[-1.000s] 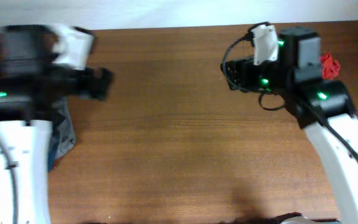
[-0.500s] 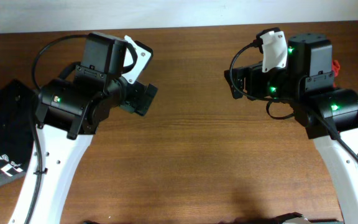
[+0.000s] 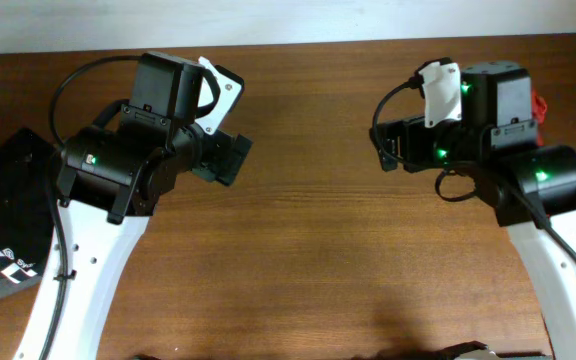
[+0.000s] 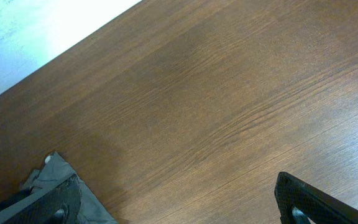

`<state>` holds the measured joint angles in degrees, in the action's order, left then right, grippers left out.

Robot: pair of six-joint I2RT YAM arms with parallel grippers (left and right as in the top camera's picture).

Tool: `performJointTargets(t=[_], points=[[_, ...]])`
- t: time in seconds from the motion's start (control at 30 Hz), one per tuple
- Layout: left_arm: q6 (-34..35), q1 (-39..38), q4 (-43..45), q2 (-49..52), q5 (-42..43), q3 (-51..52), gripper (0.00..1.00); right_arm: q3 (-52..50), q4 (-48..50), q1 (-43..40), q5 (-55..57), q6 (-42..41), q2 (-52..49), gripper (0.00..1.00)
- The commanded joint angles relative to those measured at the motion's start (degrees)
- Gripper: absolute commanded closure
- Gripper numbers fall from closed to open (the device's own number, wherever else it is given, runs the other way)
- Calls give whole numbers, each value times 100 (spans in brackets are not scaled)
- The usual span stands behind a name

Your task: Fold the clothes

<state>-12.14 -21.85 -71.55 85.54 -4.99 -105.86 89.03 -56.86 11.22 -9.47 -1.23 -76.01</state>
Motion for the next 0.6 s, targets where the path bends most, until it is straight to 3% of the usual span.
performJointTargets(t=[0.0, 0.3, 0.57], points=[[96, -13, -11, -101, -63, -2, 1, 66, 17, -44, 721, 105, 673, 1], [96, -13, -11, -101, -63, -2, 1, -323, 72, -111, 2343, 105, 2330, 1], [96, -13, -11, -101, -63, -2, 1, -2549, 1134, -1097, 2218, 98, 3987, 1]])
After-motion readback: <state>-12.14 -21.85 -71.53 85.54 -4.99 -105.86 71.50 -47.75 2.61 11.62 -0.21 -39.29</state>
